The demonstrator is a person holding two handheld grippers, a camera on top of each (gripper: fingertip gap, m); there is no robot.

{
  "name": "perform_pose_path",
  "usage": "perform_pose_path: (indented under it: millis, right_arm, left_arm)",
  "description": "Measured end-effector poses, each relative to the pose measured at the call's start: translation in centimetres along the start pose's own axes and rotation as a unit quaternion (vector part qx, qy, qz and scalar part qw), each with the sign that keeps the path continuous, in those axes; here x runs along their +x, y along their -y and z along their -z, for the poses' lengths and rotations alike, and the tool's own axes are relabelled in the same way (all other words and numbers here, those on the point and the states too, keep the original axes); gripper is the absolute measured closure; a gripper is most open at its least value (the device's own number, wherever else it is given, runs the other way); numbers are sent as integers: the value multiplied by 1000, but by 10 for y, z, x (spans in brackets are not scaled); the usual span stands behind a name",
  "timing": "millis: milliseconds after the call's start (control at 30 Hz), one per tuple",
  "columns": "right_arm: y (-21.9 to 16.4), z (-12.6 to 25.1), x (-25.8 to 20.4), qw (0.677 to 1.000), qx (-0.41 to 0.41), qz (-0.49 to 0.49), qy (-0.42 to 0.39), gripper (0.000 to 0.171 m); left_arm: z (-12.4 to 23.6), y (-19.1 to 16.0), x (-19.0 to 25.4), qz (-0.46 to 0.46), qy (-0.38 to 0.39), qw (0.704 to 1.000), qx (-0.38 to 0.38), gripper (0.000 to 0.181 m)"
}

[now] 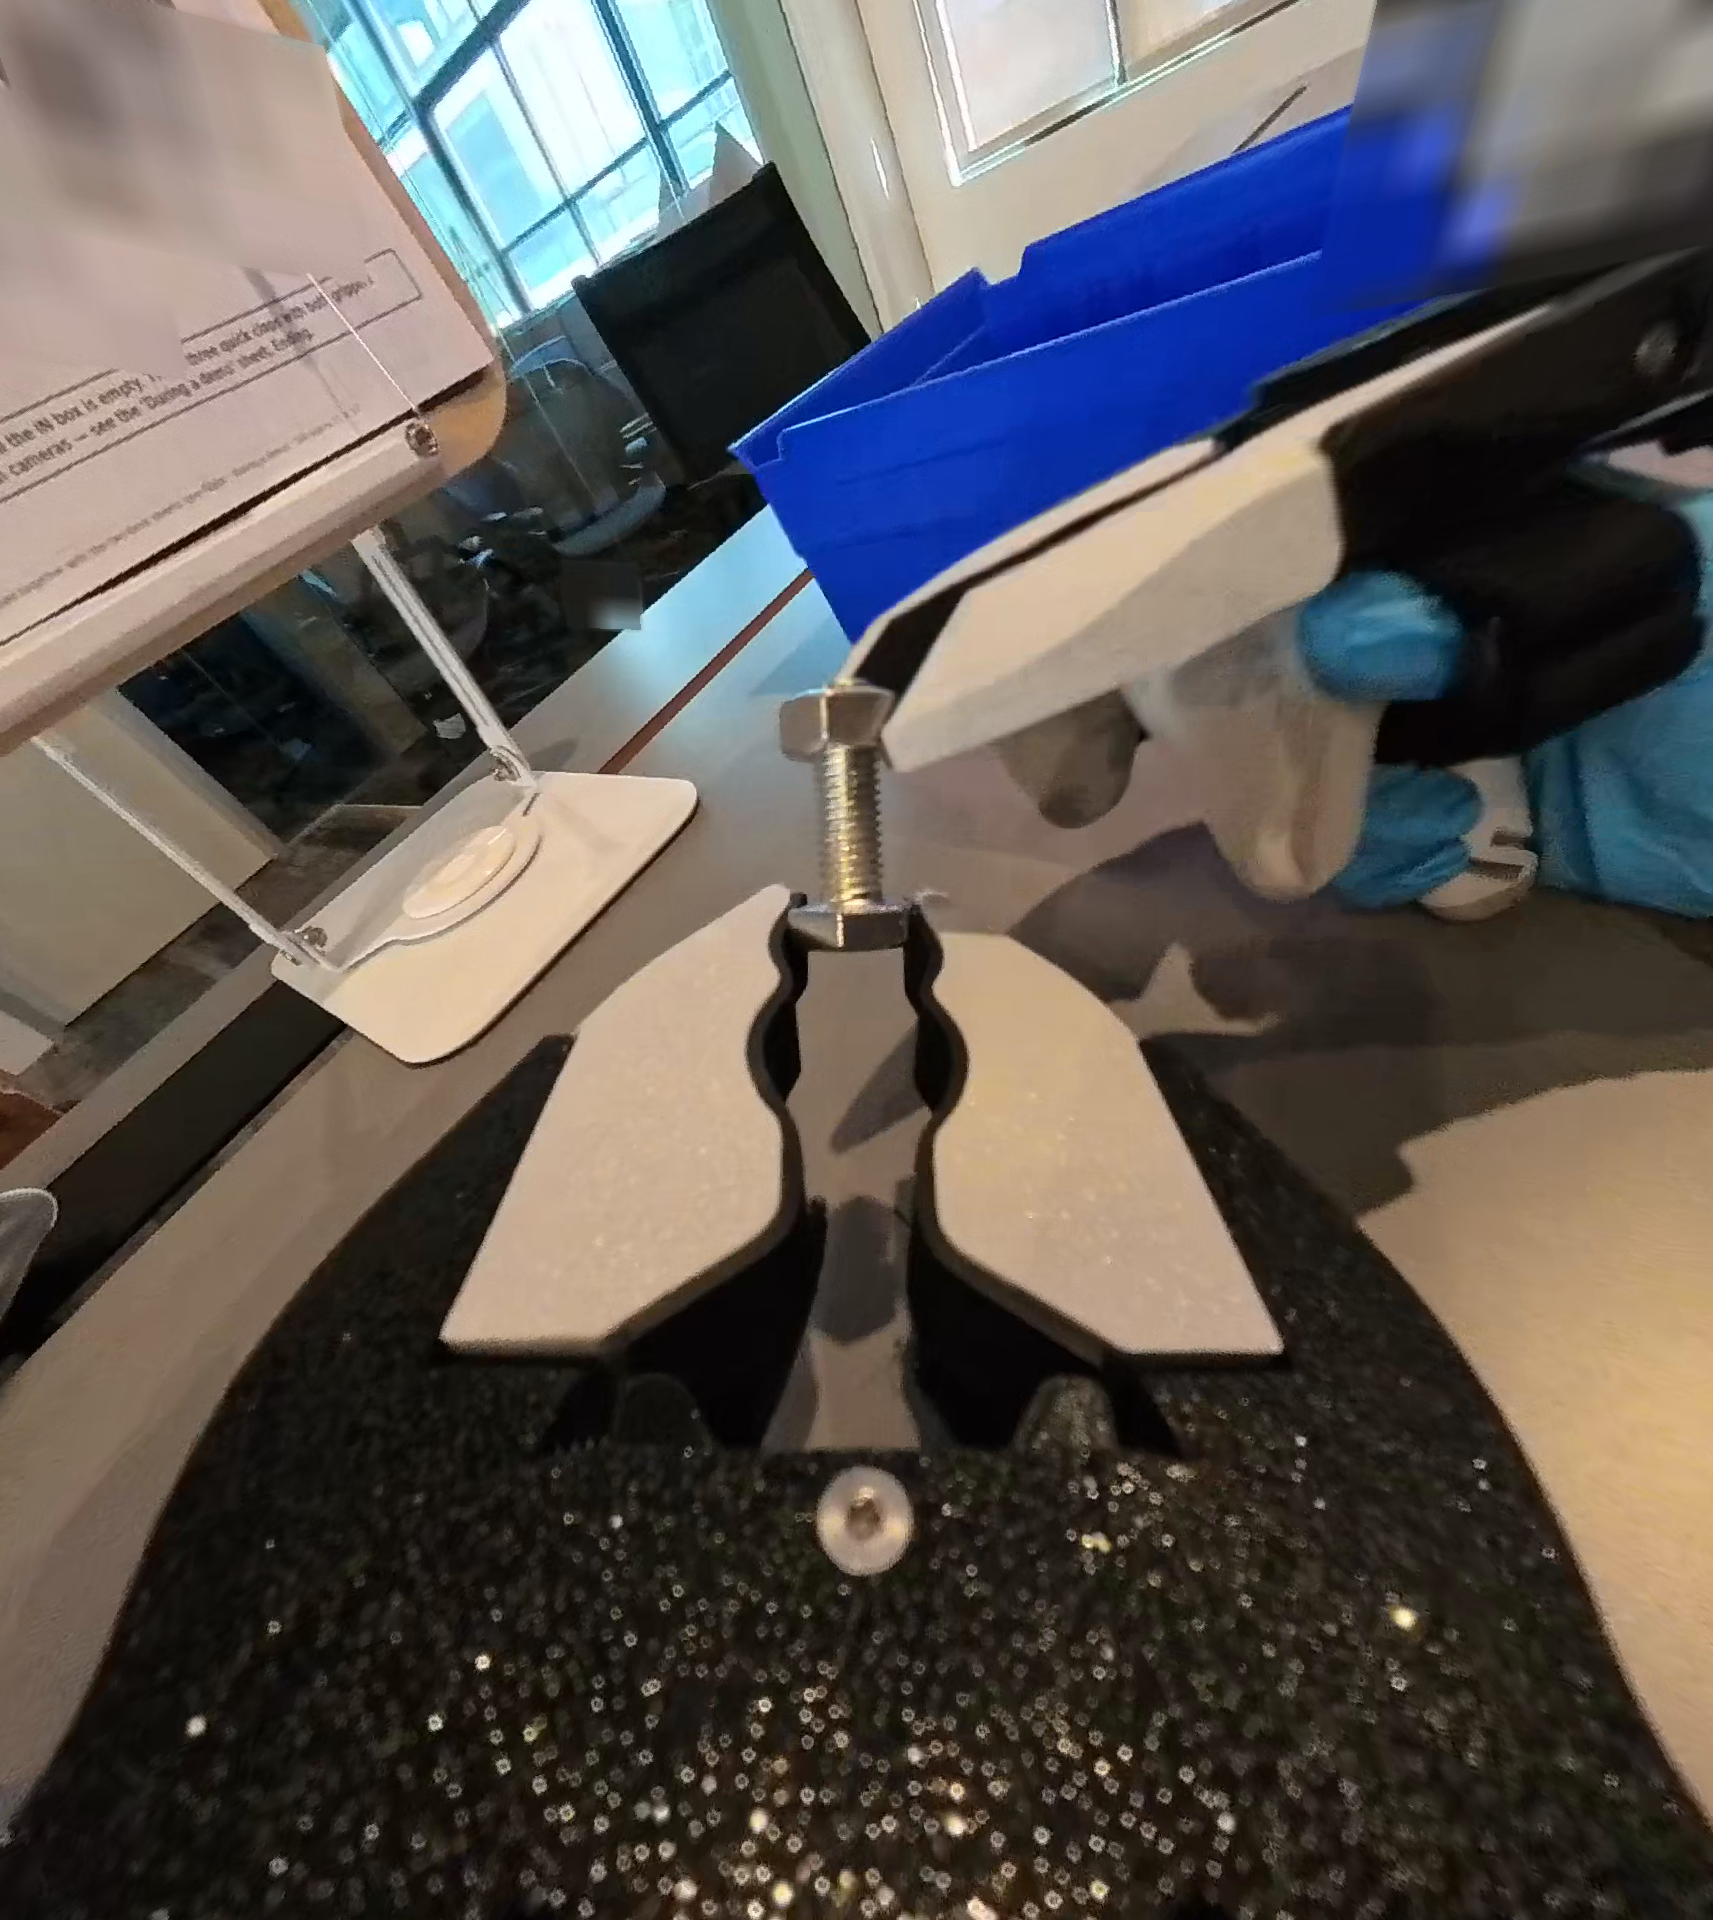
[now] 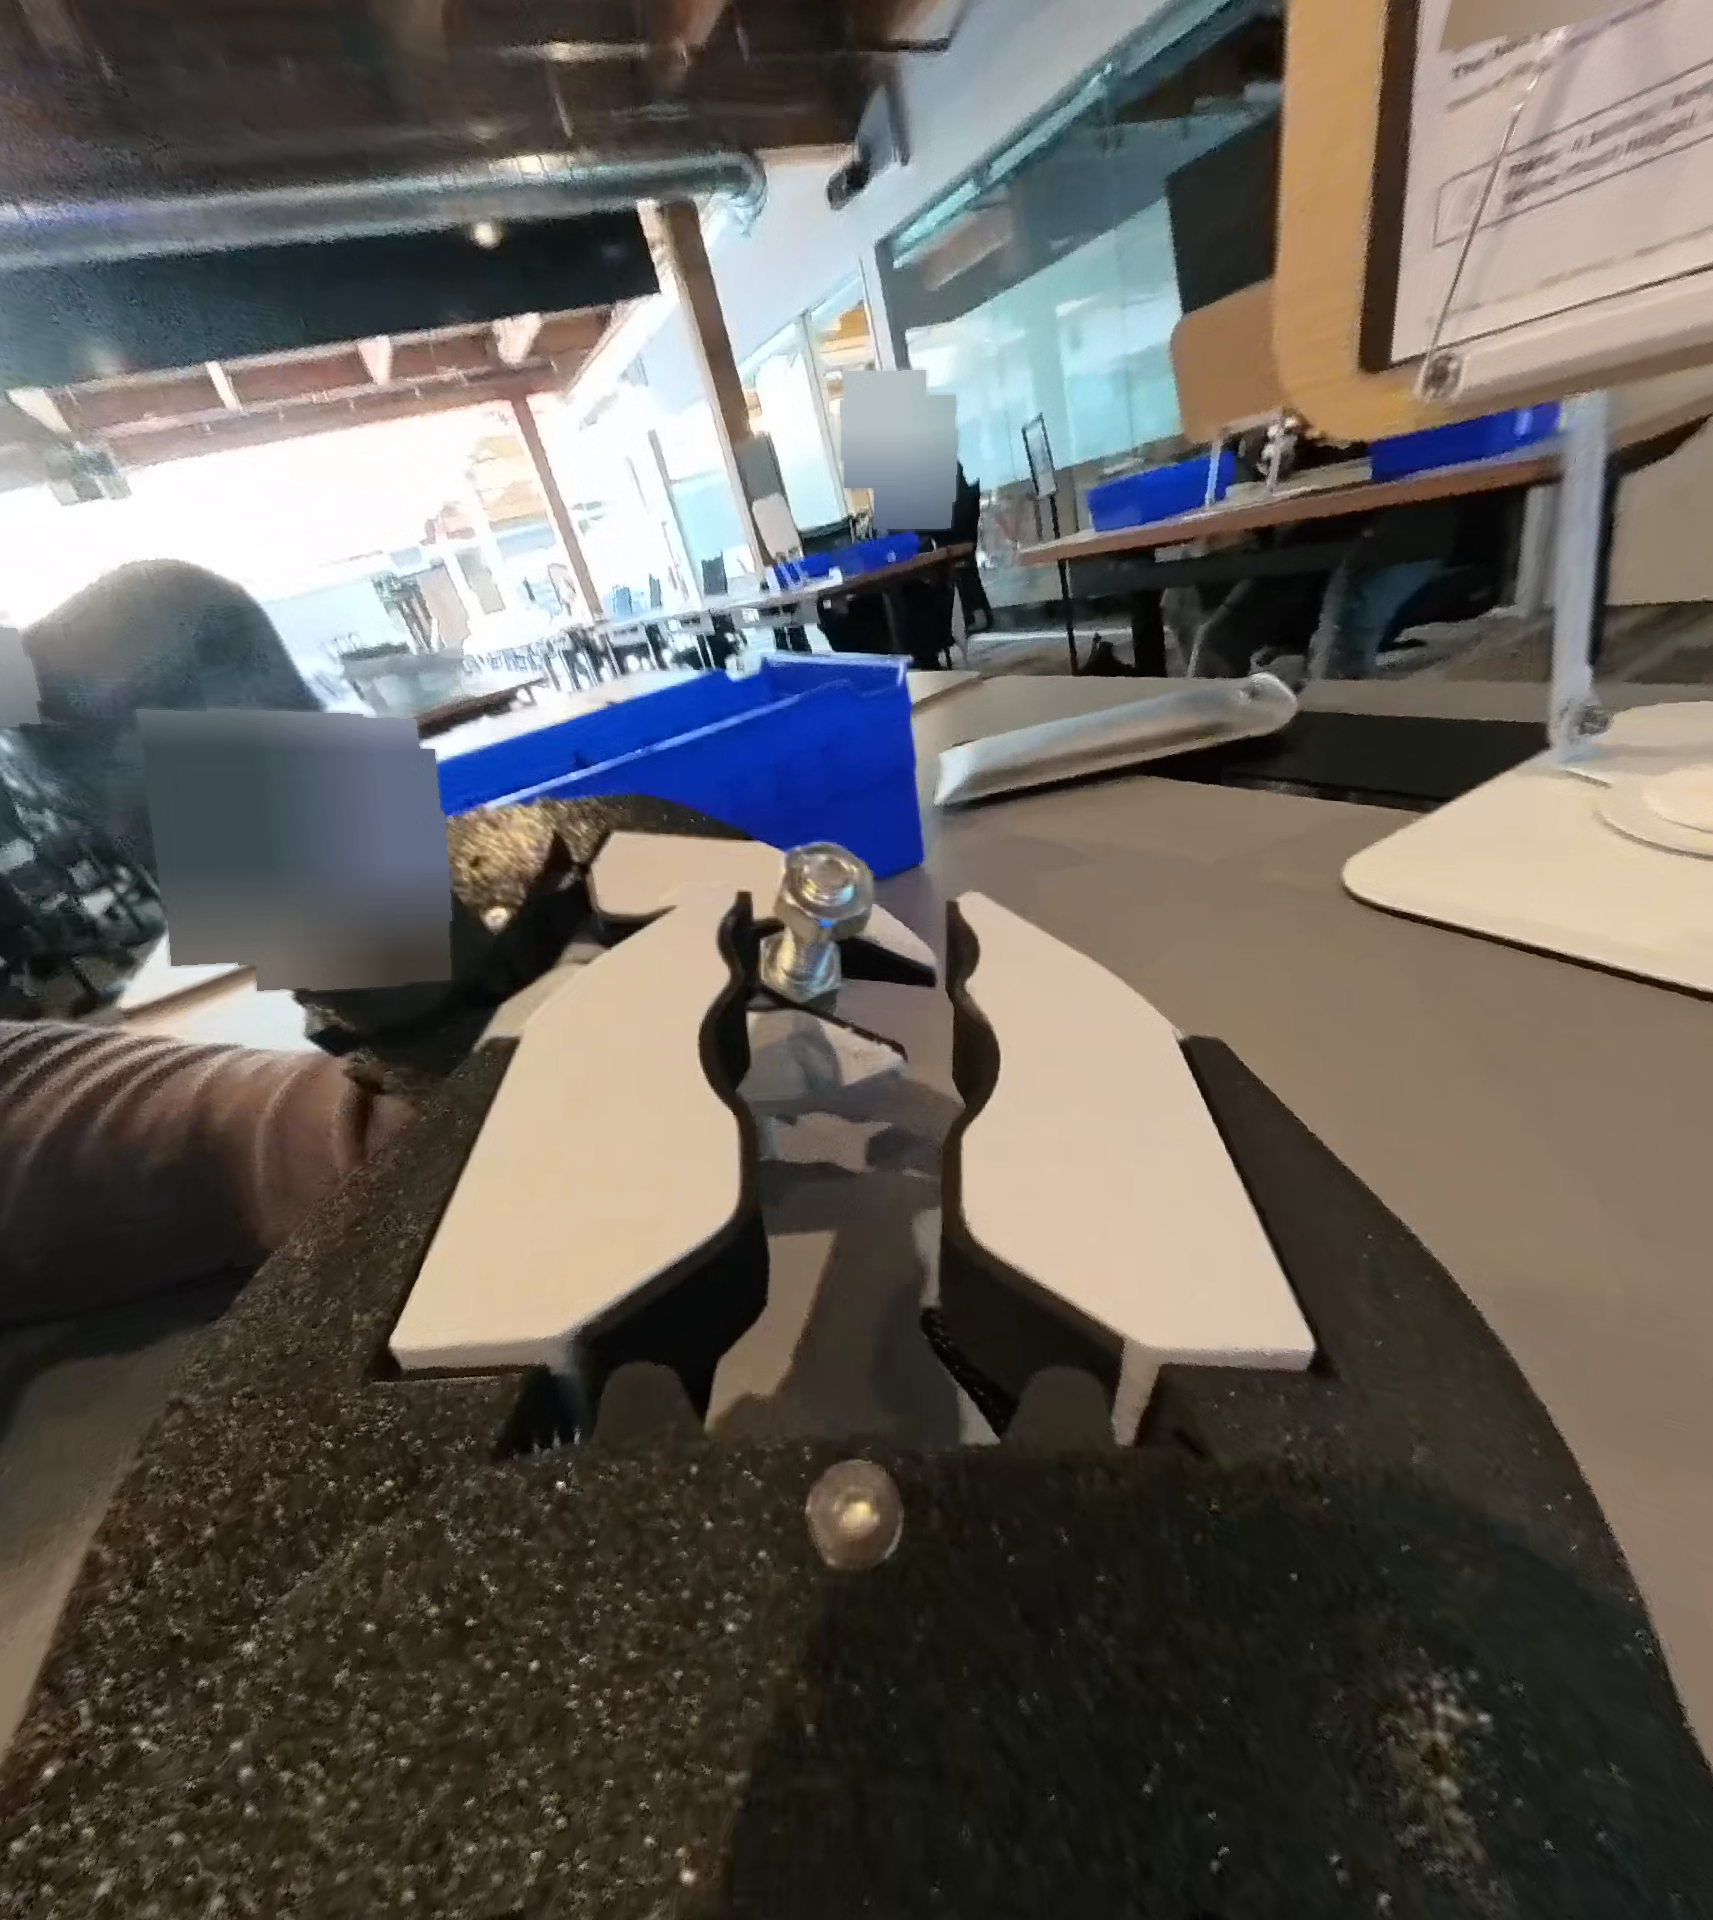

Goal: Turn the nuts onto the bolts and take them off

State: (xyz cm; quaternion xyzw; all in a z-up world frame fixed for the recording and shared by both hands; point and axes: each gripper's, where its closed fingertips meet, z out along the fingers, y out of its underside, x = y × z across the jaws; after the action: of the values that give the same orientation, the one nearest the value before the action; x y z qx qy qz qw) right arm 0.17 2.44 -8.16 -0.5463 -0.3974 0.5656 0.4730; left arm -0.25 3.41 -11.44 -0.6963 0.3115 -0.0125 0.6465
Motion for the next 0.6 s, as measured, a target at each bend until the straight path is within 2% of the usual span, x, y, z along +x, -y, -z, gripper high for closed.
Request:
perform_pose_path:
  millis: [167,333,500,600]
  right_arm:
    - [4,13,14,999,13,-8,-46,144]
    - [5,4,4,1000,18,-22,1,136]
    - [3,11,16,999,16,-24,-42,141]
    - [7,12,14,998,33,-41,-24,137]
  left_arm:
    - [2,0,-4,10,6,1000,4,164]
    - [0,0,-1,1,0,1000,2,164]
    - [3,2,-6,1,12,1000,8,164]
    - [2,0,-5,3,9,1000,4,164]
